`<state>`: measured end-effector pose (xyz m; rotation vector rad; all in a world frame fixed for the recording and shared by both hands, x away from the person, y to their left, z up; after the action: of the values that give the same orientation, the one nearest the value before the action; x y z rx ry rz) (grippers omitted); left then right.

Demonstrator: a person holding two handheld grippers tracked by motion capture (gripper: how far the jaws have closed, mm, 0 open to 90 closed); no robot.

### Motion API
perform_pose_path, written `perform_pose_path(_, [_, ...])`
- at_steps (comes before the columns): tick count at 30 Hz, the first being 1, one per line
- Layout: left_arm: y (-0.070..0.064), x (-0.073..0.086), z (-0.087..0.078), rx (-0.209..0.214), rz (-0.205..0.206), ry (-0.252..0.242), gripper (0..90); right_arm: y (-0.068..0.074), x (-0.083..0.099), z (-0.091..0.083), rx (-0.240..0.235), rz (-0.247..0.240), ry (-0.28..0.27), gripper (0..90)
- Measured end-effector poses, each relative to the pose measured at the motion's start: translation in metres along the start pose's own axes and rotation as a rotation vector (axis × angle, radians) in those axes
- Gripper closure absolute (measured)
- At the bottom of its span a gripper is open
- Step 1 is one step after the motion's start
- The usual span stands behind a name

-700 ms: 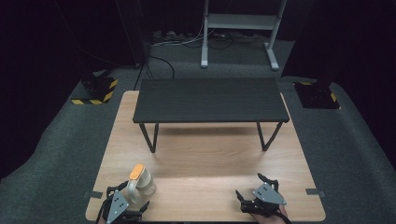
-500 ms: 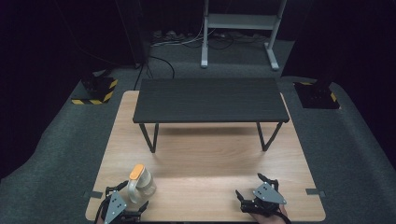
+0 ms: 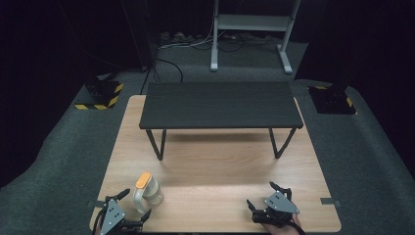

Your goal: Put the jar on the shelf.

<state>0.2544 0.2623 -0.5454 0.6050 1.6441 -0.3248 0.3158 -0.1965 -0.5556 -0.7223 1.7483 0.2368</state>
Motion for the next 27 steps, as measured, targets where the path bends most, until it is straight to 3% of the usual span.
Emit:
perform_pose_path(6, [0.001, -0.015, -0.007, -0.019, -0.017, -0.019, 0.4, 0.000, 0.000, 0.000, -0.001, 0.000, 0.000, 0.0])
perform_pose_path(11, [-0.003, -0.026, -0.009, -0.022, 0.000, -0.033, 0.4, 0.000, 0.000, 0.000, -0.004, 0.002, -0.001, 0.0])
perform_pose_path(18, [-0.009, -0.041, -0.008, -0.033, 0.001, -0.058, 0.4, 0.000, 0.000, 0.000, -0.006, 0.003, -0.002, 0.0])
perform_pose_path(23, [-0.011, -0.051, -0.006, -0.045, -0.023, -0.078, 0.4, -0.001, 0.000, 0.000, -0.004, 0.005, -0.005, 0.0])
perform_pose_path(27, [-0.012, -0.058, -0.004, -0.066, -0.014, -0.088, 0.4, -0.001, 0.000, 0.000, -0.003, 0.007, -0.006, 0.0])
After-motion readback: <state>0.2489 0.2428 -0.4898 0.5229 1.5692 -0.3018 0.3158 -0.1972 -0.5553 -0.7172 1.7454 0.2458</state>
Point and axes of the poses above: each handheld gripper's, and its own axes: z roughly forward along the jaws, x roughly out of its underside, y roughly to its left, the point moved 4 cm from there along z, roughly forward along the jaws, and after that the axes turned 9 degrees about -y, right-handed, at the moved point
